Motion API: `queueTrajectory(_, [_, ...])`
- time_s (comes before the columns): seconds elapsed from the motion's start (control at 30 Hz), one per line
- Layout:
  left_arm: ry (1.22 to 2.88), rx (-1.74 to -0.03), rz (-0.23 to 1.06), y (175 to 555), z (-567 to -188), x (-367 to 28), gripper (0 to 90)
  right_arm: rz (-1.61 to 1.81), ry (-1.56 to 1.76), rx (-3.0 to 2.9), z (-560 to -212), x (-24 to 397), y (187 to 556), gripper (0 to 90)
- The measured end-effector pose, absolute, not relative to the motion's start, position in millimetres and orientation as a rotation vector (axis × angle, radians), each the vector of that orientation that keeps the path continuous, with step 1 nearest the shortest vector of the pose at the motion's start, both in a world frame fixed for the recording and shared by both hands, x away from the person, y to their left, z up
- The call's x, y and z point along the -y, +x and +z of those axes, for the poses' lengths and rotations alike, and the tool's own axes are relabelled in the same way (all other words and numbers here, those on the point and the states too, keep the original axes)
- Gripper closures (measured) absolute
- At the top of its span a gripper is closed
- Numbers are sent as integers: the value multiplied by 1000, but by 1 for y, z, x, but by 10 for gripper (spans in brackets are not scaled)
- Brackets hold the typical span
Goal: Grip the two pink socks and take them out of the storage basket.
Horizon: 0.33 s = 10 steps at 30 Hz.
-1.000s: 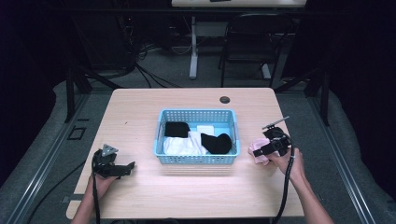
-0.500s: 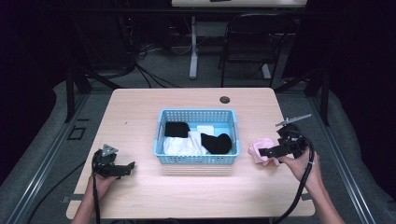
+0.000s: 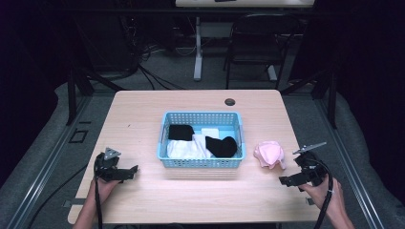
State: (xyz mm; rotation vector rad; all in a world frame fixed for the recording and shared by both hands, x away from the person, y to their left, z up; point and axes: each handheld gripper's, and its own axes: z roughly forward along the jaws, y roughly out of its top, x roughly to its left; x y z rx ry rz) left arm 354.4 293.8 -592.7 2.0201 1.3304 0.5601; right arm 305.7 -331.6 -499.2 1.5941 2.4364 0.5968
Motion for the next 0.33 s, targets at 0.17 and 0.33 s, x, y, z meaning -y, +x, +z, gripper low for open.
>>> queueTrajectory(0.17, [2020, -1328, 559, 355, -593, -294, 6, 559, 1655, -2447, -508, 341, 312, 0])
queueTrajectory(0.33, [2020, -1328, 560, 355, -593, -294, 7, 501, 1690, -2470, -519, 345, 316, 0])
